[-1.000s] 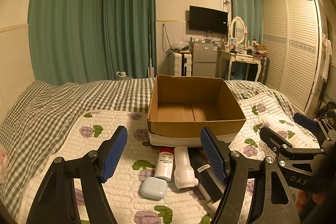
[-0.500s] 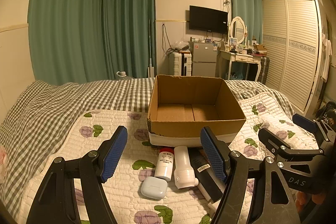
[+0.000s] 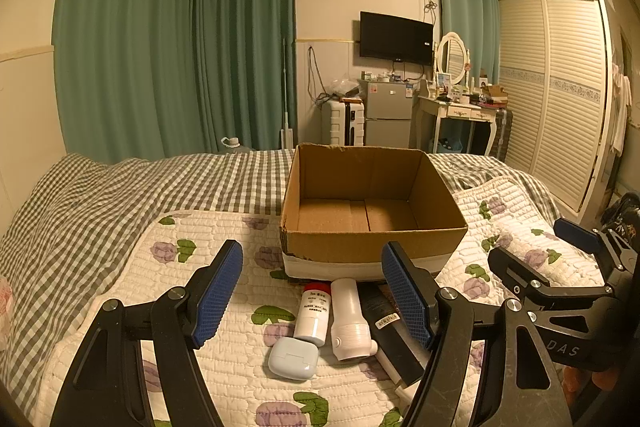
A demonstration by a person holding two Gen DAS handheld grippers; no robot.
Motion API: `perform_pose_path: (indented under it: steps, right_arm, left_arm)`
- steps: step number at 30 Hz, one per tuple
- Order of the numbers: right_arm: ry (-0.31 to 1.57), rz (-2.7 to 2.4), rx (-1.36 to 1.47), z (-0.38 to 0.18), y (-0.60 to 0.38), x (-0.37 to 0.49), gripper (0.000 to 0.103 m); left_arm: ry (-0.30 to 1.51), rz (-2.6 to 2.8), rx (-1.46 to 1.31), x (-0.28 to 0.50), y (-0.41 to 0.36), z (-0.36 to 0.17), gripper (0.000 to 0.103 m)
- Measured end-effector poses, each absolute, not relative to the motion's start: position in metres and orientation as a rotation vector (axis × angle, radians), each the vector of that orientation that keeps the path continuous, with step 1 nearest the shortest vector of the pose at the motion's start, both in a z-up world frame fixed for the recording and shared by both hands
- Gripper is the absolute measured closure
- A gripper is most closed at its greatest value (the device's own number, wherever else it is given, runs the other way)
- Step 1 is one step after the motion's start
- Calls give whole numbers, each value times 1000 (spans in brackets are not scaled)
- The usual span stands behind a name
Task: Organize rigid objects
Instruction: 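Grasp the light-blue earbud case with the left gripper while the right grasps the black power bank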
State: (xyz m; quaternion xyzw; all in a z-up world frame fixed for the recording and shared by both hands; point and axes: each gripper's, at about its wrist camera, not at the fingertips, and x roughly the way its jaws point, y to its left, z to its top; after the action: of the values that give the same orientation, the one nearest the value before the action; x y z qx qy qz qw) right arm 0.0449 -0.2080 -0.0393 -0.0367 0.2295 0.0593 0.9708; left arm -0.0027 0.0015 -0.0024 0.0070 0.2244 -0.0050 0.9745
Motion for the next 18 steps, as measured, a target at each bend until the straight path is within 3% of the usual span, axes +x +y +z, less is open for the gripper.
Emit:
perform_pose_path:
  steps: [11, 18]
  right_arm:
    - [473, 132, -73, -42, -209, 47, 0]
    - [562, 114, -94, -62, -219, 63, 0]
  left_arm:
    - [457, 0, 33, 0, 7, -6, 28]
    - [679, 49, 27, 32, 25, -61, 28]
